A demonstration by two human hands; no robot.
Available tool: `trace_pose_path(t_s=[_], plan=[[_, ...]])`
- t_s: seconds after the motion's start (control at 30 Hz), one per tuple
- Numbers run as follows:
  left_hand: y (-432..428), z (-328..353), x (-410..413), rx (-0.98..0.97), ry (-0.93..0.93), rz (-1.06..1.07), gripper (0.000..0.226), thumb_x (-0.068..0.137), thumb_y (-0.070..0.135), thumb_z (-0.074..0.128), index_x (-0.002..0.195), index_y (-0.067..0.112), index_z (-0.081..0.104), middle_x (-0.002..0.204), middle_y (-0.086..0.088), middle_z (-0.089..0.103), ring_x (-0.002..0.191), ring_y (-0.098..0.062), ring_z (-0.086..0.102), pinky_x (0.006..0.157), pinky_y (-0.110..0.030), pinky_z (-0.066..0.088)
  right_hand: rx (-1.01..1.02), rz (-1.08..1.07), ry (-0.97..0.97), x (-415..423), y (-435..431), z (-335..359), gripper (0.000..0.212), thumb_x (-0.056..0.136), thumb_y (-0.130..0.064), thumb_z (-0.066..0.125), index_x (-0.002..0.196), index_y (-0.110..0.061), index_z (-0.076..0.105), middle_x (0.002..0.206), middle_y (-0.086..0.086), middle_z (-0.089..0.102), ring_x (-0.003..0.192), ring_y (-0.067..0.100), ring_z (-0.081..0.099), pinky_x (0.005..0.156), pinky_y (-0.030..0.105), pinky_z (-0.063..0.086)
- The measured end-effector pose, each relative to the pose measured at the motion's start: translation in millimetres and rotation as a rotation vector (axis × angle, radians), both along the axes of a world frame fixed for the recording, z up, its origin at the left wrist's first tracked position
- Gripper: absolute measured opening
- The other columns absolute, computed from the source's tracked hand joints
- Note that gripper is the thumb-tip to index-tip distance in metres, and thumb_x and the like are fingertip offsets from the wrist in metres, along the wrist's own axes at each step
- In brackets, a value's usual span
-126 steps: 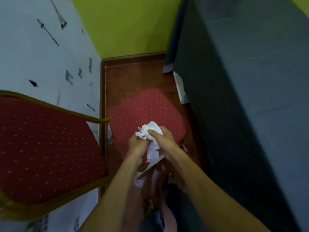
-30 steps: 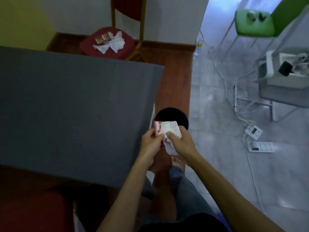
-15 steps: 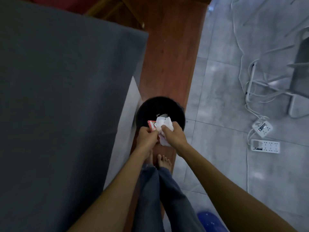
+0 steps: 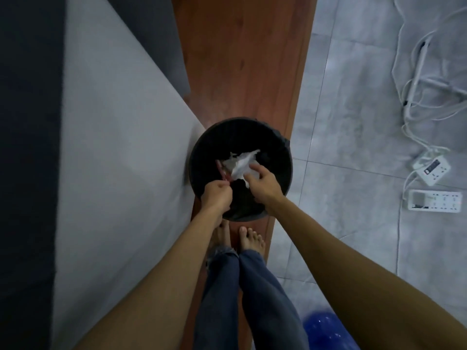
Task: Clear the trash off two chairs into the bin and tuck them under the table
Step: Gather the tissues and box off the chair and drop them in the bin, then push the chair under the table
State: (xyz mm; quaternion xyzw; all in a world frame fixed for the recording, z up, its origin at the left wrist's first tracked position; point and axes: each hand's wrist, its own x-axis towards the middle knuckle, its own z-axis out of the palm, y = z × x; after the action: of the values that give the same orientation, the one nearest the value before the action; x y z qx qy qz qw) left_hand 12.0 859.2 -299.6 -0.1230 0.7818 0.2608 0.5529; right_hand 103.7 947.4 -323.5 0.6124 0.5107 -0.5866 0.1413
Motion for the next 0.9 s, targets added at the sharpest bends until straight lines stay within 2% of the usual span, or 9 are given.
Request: trace_pose_path(t_s=[0.07,0.1,0.2,0.27,0.4,0.47,0.57,0.77,0.9], plan=[[2,24,0,0.02,0.033,-0.04,0.039,0.093,0.016,0.045,0.126,0.022,0.064,0.125,-0.007,0.064,0.109,-0.028,0.063,0.093,-0.046,0.057,0.023,0.029,0.002,1,1,27,0.043,0.096,-0.036,0.056,0.139,-0.031,0.056,0.099,0.01,0.071,0.078,0.022,0.062,0.074,0.042,0.055],[4,40,0,0.032,0.052,-0.056,0.039,0.092,0.017,0.045,0.124,0.024,0.065,0.125,-0.007,0.065,0.108,-0.027,0.063,0.094,-0.046,0.056,0.029,0.029,0.001,2,1,43,0.038,0.098,-0.033,0.056,0.136,-0.028,0.059,0.09,0.007,0.069,0.075,0.022,0.063,0.074,0.043,0.057],[9,104,-2,0.077,0.131,-0.108,0.034,0.089,0.02,0.047,0.113,0.028,0.069,0.12,-0.008,0.068,0.108,-0.029,0.064,0.096,-0.049,0.055,0.03,0.028,0.004,2,2,107,0.034,0.095,-0.032,0.057,0.128,-0.026,0.063,0.103,0.004,0.069,0.092,0.022,0.067,0.089,0.051,0.06],[14,161,-2,0.133,0.198,-0.153,0.031,0.091,0.021,0.048,0.112,0.029,0.07,0.121,-0.006,0.069,0.109,-0.028,0.064,0.097,-0.048,0.054,0.071,0.028,0.05,0,7,157,0.039,0.09,-0.032,0.059,0.128,-0.026,0.064,0.115,0.006,0.07,0.1,0.025,0.068,0.091,0.052,0.059],[20,291,-10,0.28,0.374,-0.203,0.029,0.098,0.022,0.047,0.119,0.024,0.067,0.125,0.001,0.067,0.115,-0.022,0.061,0.099,-0.035,0.049,0.18,-0.035,0.228,-21,26,284,0.019,0.095,-0.019,0.062,0.112,-0.024,0.069,0.107,0.007,0.074,0.092,0.025,0.073,0.087,0.05,0.062],[18,349,-13,0.373,0.429,-0.144,0.027,0.097,0.019,0.047,0.115,0.023,0.068,0.117,0.002,0.069,0.107,-0.02,0.065,0.091,-0.034,0.054,0.212,-0.02,0.342,-35,27,349,0.014,0.096,-0.018,0.063,0.098,-0.031,0.068,0.104,0.006,0.076,0.093,0.022,0.074,0.087,0.047,0.062],[-3,416,-17,0.502,0.482,-0.044,0.022,0.095,0.022,0.049,0.102,0.027,0.069,0.103,0.005,0.072,0.096,-0.016,0.068,0.084,-0.037,0.058,0.254,0.052,0.486,-52,13,428,0.013,0.094,-0.017,0.064,0.099,-0.027,0.07,0.1,0.004,0.078,0.094,0.022,0.076,0.086,0.047,0.064],[-112,504,-38,0.572,0.647,0.164,0.019,0.098,0.015,0.053,0.108,0.023,0.067,0.112,0.0,0.071,0.104,-0.017,0.066,0.089,-0.04,0.057,0.236,0.154,0.616,-73,-73,528,0.012,0.096,-0.014,0.066,0.108,-0.016,0.07,0.11,0.014,0.074,0.093,0.023,0.073,0.083,0.041,0.063],[-234,527,-50,0.543,0.76,0.276,0.022,0.094,0.014,0.057,0.092,0.034,0.065,0.104,0.001,0.072,0.1,-0.017,0.068,0.085,-0.041,0.056,0.166,0.325,0.648,-84,-174,563,0.013,0.097,-0.011,0.065,0.11,-0.013,0.068,0.109,0.011,0.073,0.087,0.018,0.07,0.081,0.039,0.06]])
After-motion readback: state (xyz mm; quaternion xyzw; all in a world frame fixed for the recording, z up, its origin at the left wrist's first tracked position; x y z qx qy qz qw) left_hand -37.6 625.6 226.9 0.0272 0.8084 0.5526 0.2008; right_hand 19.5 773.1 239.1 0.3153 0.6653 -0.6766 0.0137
